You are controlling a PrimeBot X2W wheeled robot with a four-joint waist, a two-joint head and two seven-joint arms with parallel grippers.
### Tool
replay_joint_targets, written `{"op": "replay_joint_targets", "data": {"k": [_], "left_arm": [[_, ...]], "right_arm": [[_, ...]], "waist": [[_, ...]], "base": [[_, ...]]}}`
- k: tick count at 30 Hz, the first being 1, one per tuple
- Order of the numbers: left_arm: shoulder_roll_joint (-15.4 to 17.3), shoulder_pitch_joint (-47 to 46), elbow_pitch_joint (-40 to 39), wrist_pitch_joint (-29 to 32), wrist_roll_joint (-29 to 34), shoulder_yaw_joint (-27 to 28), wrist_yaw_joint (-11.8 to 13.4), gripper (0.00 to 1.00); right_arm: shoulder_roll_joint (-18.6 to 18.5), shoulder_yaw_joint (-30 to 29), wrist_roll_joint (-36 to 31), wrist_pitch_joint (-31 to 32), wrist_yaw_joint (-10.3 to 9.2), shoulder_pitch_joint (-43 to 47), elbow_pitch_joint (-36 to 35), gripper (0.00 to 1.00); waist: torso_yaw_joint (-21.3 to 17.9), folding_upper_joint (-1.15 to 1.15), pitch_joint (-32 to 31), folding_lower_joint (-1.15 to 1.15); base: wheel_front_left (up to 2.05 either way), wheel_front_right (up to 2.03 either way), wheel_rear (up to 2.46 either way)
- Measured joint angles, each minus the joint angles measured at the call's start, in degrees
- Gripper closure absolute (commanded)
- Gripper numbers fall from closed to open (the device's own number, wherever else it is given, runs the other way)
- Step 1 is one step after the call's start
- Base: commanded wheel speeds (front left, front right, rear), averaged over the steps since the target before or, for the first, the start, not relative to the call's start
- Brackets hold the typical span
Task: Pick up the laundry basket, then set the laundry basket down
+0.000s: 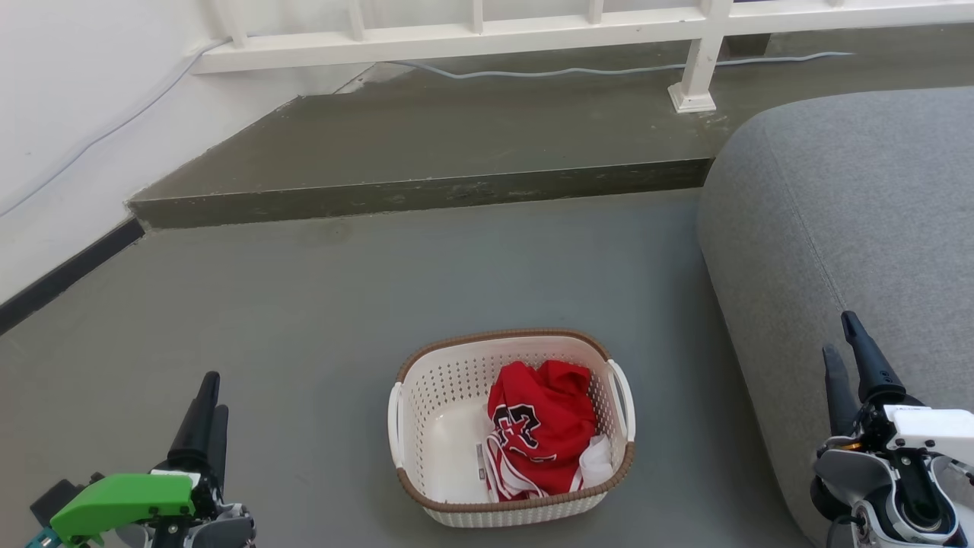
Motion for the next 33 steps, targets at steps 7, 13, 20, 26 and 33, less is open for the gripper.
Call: {"op": "replay_joint_targets", "data": {"k": [7,13,20,26,33], "left_arm": [[0.80,-1.00,-0.31,-1.93,3.87,-1.44,0.00,0.00],[2.04,-1.46,-0.29,-3.12,9.16,-3.00,0.00,0.00],[3.13,-2.65,-0.29,-4.58,15.25,-4.72,0.79,0.00],[3.31,-3.67,-0.51,-5.61,20.41,-6.08,2.03,0.00],[3.53,-4.30,-1.77,-6.68,26.55,-7.03,3.10,0.00]], "right_arm": [[-1.47,0.83,-3.48,-1.34,0.00,-0.09,-0.35,0.00],[-2.79,2.27,-7.73,-3.31,0.00,-0.16,-0.58,0.00],[-4.38,3.64,-13.57,-4.86,-0.01,-0.64,-0.58,0.00],[-5.48,4.95,-18.49,-5.88,-0.34,-1.40,-0.60,0.00],[-6.53,6.90,-24.48,-7.23,-1.20,-1.66,-0.62,0.00]], "waist": [[0.01,0.00,0.03,0.00],[0.03,0.00,0.06,0.00],[0.06,0.00,0.05,0.00],[0.09,0.00,0.04,0.00],[0.12,0.00,0.05,0.00]], "base": [[0.00,0.00,0.00],[0.00,0.00,0.00],[0.00,0.00,0.00],[0.00,0.00,0.00],[0.00,0.00,0.00]]}}
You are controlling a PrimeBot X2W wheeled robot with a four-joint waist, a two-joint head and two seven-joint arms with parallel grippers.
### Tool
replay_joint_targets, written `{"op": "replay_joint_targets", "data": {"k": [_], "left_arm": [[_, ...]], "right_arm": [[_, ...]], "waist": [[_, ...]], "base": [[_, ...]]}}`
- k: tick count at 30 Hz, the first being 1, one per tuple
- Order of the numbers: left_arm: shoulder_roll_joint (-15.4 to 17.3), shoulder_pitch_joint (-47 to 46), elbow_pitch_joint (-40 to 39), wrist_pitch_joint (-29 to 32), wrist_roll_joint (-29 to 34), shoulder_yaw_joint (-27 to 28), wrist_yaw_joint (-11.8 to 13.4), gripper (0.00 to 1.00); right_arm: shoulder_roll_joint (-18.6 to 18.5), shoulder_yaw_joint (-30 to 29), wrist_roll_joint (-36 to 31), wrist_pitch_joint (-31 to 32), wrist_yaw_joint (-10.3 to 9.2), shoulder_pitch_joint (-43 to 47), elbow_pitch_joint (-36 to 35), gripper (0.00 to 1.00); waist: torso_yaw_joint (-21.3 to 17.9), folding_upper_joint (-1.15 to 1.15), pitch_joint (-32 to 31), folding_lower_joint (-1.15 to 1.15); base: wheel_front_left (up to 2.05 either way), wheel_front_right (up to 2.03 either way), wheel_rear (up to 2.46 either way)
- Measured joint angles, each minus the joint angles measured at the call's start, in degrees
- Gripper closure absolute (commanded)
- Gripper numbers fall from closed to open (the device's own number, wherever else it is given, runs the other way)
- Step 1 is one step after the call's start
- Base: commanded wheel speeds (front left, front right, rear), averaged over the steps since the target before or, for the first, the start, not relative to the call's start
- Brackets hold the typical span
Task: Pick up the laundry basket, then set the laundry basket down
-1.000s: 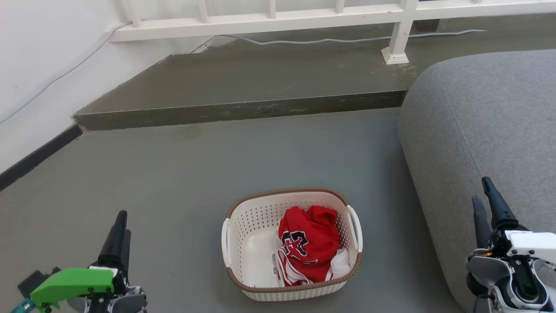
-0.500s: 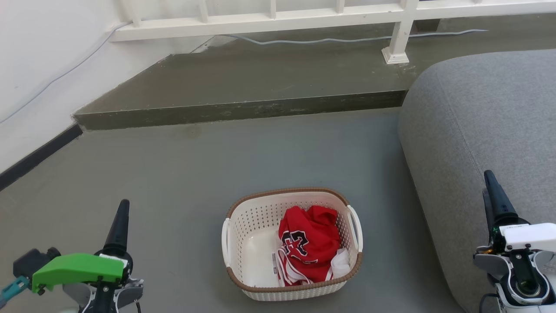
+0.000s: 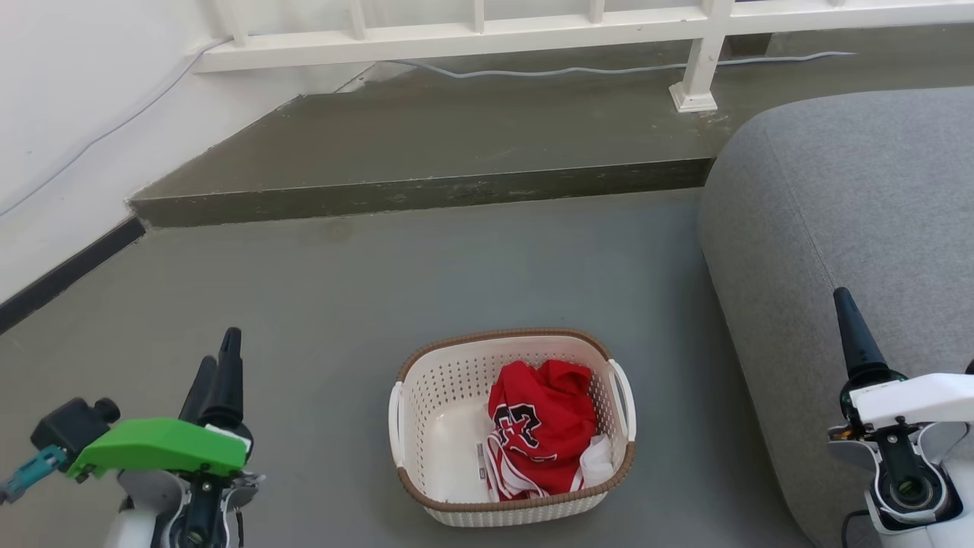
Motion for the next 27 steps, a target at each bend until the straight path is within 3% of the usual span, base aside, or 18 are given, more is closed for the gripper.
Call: {"op": "replay_joint_targets", "data": {"k": [27], "left_arm": [[0.23,-0.81,-1.40,-4.91,22.56,-5.67,3.98,0.00]], "right_arm": [[-2.30,6.46,-22.36,-4.82,-2.94,-1.06,-0.44,0.00]], "waist": [[-0.10,0.00,-0.07,0.00]], "base": [[0.00,0.00,0.00]]}}
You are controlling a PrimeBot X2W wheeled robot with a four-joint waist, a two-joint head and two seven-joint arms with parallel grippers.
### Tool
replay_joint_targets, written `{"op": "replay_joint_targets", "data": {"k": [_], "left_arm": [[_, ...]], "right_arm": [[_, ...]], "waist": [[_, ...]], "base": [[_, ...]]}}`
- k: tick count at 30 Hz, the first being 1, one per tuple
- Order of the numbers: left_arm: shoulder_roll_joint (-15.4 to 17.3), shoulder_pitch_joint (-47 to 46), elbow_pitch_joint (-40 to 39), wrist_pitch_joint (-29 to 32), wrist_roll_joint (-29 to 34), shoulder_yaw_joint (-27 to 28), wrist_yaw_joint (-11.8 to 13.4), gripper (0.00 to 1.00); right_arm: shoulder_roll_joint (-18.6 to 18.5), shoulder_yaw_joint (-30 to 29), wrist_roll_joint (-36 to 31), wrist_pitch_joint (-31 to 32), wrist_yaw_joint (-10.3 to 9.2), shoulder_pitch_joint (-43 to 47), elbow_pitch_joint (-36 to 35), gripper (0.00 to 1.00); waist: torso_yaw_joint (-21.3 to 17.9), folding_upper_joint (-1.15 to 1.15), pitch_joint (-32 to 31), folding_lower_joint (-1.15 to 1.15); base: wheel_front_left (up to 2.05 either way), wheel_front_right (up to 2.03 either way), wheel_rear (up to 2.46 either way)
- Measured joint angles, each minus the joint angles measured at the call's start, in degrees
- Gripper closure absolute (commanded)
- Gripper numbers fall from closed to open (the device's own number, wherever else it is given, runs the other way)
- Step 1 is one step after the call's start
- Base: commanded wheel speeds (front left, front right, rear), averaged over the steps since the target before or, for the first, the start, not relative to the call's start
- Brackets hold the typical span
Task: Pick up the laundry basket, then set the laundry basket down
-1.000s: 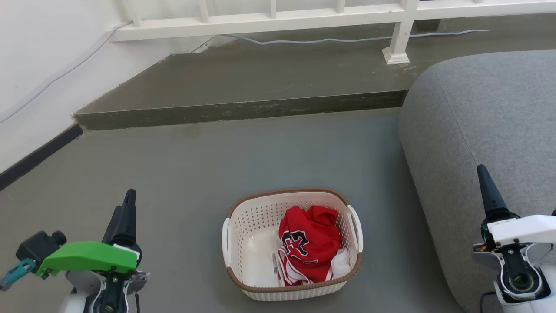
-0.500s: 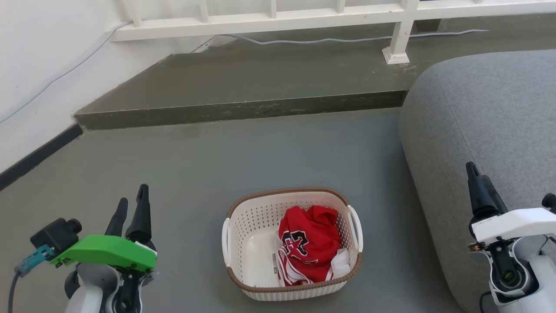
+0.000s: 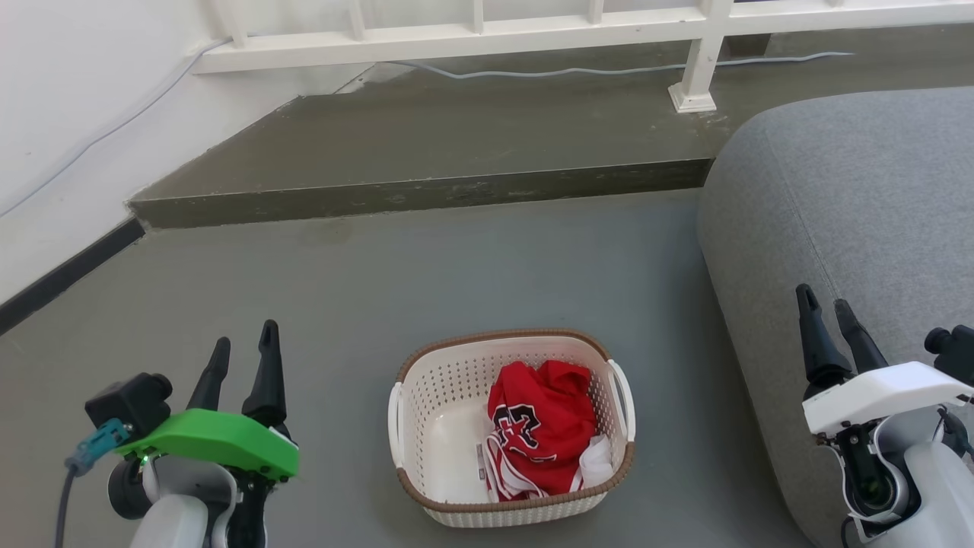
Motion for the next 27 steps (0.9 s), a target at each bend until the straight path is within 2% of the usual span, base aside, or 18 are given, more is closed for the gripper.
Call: {"op": "replay_joint_targets", "data": {"k": [27], "left_arm": [[0.02,-0.68,0.75,-4.95,19.23,-4.65,2.53,0.00]], "right_arm": [[-1.48,3.81,-18.52,-4.79,-1.04,-0.09,1.47,0.00]], "waist": [[0.04,0.00,-0.54,0.00]], "base": [[0.00,0.00,0.00]]}}
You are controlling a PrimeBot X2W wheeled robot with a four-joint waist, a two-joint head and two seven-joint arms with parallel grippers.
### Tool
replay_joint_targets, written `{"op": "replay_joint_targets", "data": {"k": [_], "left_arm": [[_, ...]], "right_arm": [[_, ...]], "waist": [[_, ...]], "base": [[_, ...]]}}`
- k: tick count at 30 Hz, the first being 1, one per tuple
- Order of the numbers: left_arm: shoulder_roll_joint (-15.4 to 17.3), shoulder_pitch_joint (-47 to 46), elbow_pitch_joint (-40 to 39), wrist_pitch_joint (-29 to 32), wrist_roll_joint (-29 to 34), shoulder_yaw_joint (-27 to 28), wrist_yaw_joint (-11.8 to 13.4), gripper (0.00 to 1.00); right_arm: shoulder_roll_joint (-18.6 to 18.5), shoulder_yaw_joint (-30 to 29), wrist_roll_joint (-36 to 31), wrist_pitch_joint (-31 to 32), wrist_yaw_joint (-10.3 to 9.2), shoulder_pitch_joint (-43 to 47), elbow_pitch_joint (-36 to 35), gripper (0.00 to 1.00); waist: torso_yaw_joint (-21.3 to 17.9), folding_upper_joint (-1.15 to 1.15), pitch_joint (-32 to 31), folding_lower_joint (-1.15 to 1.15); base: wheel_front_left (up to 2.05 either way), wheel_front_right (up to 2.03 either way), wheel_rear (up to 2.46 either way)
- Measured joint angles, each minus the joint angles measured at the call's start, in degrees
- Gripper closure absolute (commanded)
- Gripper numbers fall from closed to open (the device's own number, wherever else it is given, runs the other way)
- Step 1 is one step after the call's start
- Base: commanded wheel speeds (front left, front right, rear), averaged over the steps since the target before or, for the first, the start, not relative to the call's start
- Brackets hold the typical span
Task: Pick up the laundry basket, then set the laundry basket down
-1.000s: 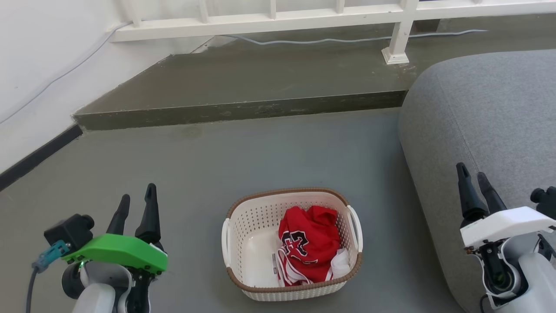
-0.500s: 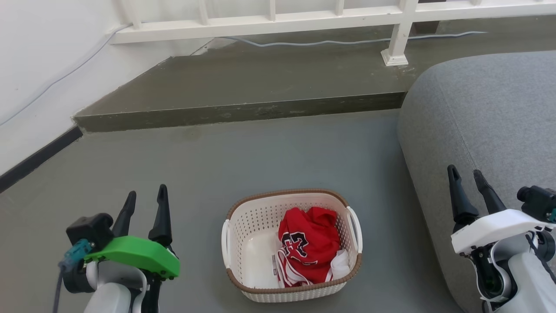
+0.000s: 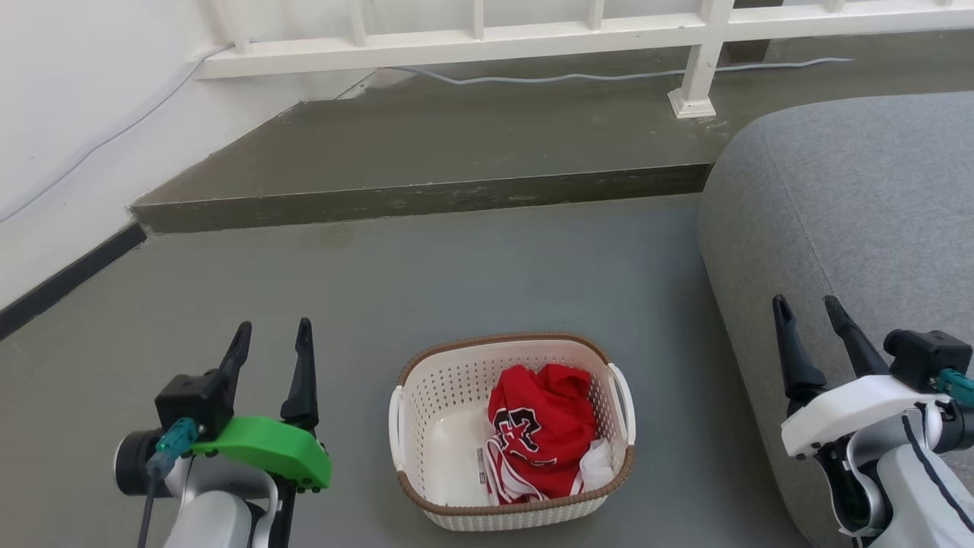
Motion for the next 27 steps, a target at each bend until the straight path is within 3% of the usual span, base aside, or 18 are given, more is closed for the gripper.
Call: {"op": "replay_joint_targets", "data": {"k": [13,27], "left_arm": [[-0.03,-0.80,1.24,-2.11,7.61,-1.92,0.51,0.00],[-0.14,-0.92,2.74,-2.12,7.77,-1.70,0.51,0.00]], "right_arm": [[-0.33,1.04,-8.27,-2.23,-0.18,-0.85,0.90,0.00],[-0.03,0.71,-8.61,-2.23,0.15,-0.86,1.52,0.00]], "waist": [[-0.05,0.00,-0.10,0.00],[-0.18,0.00,0.00,0.00]], "base": [[0.00,0.00,0.00],[0.00,0.00,0.00]]}}
